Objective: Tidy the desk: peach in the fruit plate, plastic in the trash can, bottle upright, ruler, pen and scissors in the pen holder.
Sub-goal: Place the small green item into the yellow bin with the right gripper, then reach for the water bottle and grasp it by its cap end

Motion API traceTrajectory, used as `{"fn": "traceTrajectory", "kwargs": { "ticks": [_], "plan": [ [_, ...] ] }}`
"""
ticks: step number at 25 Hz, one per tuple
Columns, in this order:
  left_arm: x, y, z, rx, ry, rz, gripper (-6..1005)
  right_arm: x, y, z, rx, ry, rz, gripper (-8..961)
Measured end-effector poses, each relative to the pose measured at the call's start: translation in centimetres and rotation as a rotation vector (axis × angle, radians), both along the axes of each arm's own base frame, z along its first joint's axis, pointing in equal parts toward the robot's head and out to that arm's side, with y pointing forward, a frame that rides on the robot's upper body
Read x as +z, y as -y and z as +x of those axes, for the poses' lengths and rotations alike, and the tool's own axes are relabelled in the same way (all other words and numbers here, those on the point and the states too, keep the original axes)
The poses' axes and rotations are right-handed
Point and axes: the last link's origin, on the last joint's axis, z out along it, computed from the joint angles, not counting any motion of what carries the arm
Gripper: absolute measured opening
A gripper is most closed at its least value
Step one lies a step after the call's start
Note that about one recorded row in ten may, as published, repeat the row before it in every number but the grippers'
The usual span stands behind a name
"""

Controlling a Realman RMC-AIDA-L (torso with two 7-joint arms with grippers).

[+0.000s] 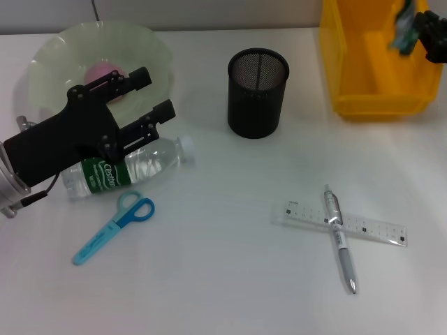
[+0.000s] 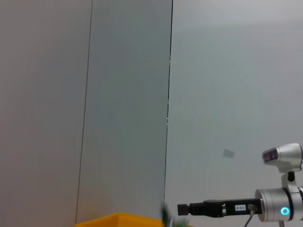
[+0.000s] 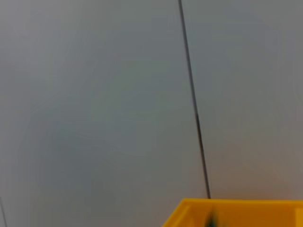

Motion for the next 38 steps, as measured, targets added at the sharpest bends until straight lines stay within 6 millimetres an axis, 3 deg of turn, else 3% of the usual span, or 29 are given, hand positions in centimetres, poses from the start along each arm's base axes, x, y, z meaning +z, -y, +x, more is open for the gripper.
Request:
{"fn": "traceTrajectory", "kwargs": {
  "ticks": [9, 12, 20, 27, 31, 38],
  "plan": [
    [0.0, -0.1, 0.1, -0.002, 0.000, 0.001, 640, -0.9, -0.5, -0.3, 0.014, 0.049, -0.003, 163],
    [0.1, -0.1, 0.0, -0.002, -0.001, 0.002, 640, -0.9, -0.3, -0.4, 0.026, 0.042, -0.003, 279],
    [0.1, -0.1, 0.2, -0.011, 0.001, 0.000, 640, 0.0, 4.0, -2.4, 0.281, -0.105, -0.044, 579],
    [-0.1, -0.3, 0.6, -0.017, 0.009, -0.020, 640, 0.3, 7.8, -2.3, 0.385, -0.168, -0.106, 590],
    [-0.1, -0.7, 0.6, 0.013, 0.016, -0.034, 640, -0.9, 10.2, -2.0, 0.422, -0.212, -0.184, 605],
    [0.5, -2.1, 1.2, 0.056, 0.023, -0.068, 640, -2.5, 11.5, -1.6, 0.408, -0.224, -0.262, 632]
  ]
}}
